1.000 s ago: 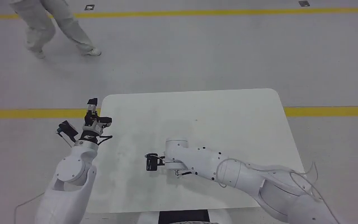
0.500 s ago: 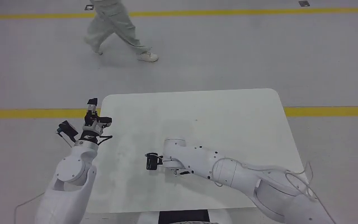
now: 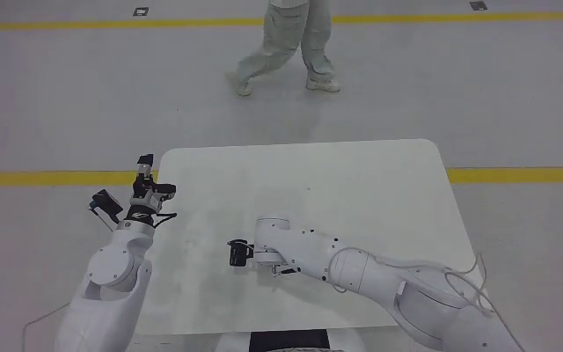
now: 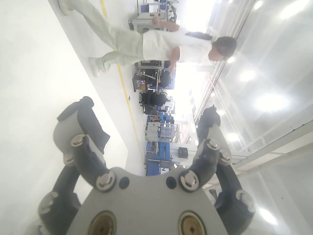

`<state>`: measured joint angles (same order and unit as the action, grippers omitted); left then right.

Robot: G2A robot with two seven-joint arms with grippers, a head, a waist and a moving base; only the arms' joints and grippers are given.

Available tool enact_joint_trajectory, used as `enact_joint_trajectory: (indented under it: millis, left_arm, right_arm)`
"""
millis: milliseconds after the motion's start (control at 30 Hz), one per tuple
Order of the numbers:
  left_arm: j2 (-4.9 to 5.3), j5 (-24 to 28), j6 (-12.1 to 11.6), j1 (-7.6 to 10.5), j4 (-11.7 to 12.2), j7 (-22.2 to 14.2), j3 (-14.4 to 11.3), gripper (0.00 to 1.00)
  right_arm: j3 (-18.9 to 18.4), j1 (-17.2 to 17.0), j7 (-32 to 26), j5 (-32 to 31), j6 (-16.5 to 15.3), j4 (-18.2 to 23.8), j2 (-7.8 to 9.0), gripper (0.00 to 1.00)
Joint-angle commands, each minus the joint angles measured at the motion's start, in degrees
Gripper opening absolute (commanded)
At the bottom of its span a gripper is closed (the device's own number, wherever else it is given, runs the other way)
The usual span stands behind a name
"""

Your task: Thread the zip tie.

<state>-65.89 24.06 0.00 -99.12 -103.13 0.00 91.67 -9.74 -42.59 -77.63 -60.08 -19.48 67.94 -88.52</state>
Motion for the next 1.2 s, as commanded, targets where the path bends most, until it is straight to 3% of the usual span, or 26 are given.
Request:
enact_joint_trajectory:
  millis: [0,300,567,800,1167]
  left_arm:
    - [0.00,0.00,0.00,0.00,0.00,0.00,0.00,1.00]
    - [0.00,0.00,0.00,0.00,0.00,0.00,0.00,1.00]
    - [0.00,0.00,0.00,0.00,0.00,0.00,0.00,1.00]
    - [0.00,0.00,0.00,0.00,0.00,0.00,0.00,1.00]
    - [0.00,0.00,0.00,0.00,0.00,0.00,0.00,1.00]
  right_arm:
    - [0.00,-0.02,-0.13,0.10,0.00,0.11,-0.02,0.00]
    - [0.00,0.61,-1.32,1.32,0.00,2.50,0.68,0.00]
    - [0.00,1.96,-1.78,4.58,0.00,6.58,2.77,0.00]
    - [0.00,4.73,1.28,10.96,0.00,10.50,6.24,0.00]
    - [-1.01,7.67,7.35,17.77,0.00,15.89,13.15,0.00]
